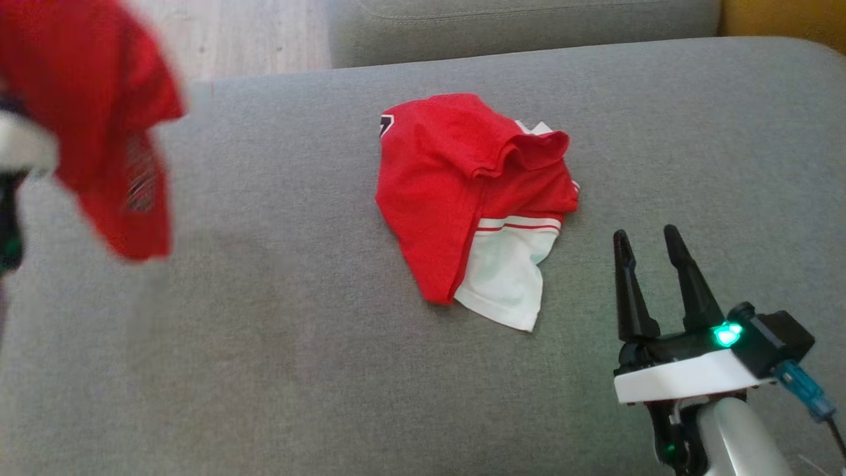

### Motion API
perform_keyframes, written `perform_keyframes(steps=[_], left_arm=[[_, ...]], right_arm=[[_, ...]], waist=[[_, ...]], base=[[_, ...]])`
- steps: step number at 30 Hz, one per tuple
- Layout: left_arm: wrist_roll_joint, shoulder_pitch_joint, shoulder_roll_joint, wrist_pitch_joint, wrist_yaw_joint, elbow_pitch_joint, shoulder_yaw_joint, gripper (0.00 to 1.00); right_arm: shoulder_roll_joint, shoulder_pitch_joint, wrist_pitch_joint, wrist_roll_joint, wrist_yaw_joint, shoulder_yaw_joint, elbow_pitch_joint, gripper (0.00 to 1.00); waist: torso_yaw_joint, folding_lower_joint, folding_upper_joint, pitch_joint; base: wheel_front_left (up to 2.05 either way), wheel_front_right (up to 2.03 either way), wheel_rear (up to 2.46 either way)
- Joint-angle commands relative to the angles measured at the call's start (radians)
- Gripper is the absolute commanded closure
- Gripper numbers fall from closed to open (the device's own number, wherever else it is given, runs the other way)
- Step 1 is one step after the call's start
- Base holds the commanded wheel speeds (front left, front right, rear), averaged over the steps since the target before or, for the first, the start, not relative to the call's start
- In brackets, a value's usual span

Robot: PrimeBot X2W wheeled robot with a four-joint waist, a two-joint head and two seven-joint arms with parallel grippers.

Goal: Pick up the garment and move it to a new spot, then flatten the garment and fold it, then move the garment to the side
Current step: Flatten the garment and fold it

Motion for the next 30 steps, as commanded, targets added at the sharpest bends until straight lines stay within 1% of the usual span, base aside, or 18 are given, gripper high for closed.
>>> perform_keyframes(steps=[1,4,6,10,14,16,18,20,24,27,30], left_arm=[[-0.013,0.001,0.075,-0.016,0.013,-0.022,0.077,1.0],[-0.05,0.112,0.108,-0.046,0.026,0.005,0.138,1.0],[-0.069,0.178,0.114,-0.058,0.021,0.028,0.154,1.0],[-0.077,0.253,0.112,-0.066,0.014,0.077,0.15,1.0],[-0.093,0.321,0.092,-0.077,0.048,0.2,0.167,1.0],[-0.107,0.34,0.075,-0.073,0.043,0.254,0.164,1.0],[-0.126,0.351,0.049,-0.047,0.043,0.301,0.158,0.0],[-0.118,0.349,0.043,-0.048,0.04,0.326,0.144,0.0],[-0.099,0.316,0.034,-0.107,0.053,0.335,0.142,0.0],[-0.066,0.287,0.033,-0.147,0.069,0.292,0.133,0.0],[-0.029,0.263,0.03,-0.168,0.072,0.202,0.112,0.0]], right_arm=[[-0.003,-0.017,-0.006,-0.009,0.008,0.015,-0.036,0.0],[-0.003,-0.014,-0.006,-0.015,0.008,0.001,-0.037,0.0],[-0.003,-0.013,-0.006,-0.02,0.008,-0.001,-0.035,0.0],[-0.003,-0.015,-0.006,-0.03,0.008,0.003,-0.031,0.0],[-0.003,-0.031,-0.006,-0.036,0.008,0.02,-0.032,0.0],[-0.003,-0.04,-0.006,-0.037,0.008,0.026,-0.036,0.0],[-0.003,-0.046,-0.006,-0.037,0.008,0.023,-0.039,0.0],[-0.003,-0.049,-0.006,-0.037,0.008,0.02,-0.043,0.0],[-0.003,-0.048,-0.006,-0.041,0.008,0.014,-0.047,0.0],[-0.003,-0.048,-0.006,-0.043,0.008,0.007,-0.046,0.0],[-0.003,-0.048,-0.006,-0.041,0.008,0.001,-0.045,0.0]], waist=[[0.009,0.0001,0.0,0.005],[0.02,0.0001,0.0,0.011],[0.027,0.0001,0.0,0.014],[0.036,0.0001,0.0,0.02],[0.029,0.0001,0.0,0.032],[0.024,0.0001,0.0,0.041],[0.022,0.0001,0.0,0.047],[0.021,0.0001,0.0,0.051],[0.023,0.0001,0.0,0.051],[0.025,0.0001,0.0,0.042],[0.027,0.0001,0.0,0.029]], base=[[0.0,0.0,0.0],[0.0,0.0,0.0],[0.0,0.0,0.0],[0.0,0.0,0.0],[0.0,0.0,0.0],[0.0,0.0,0.0],[0.0,0.0,0.0],[0.0,0.0,0.0],[0.0,0.0,0.0],[0.0,0.0,0.0],[0.0,0.0,0.0]])
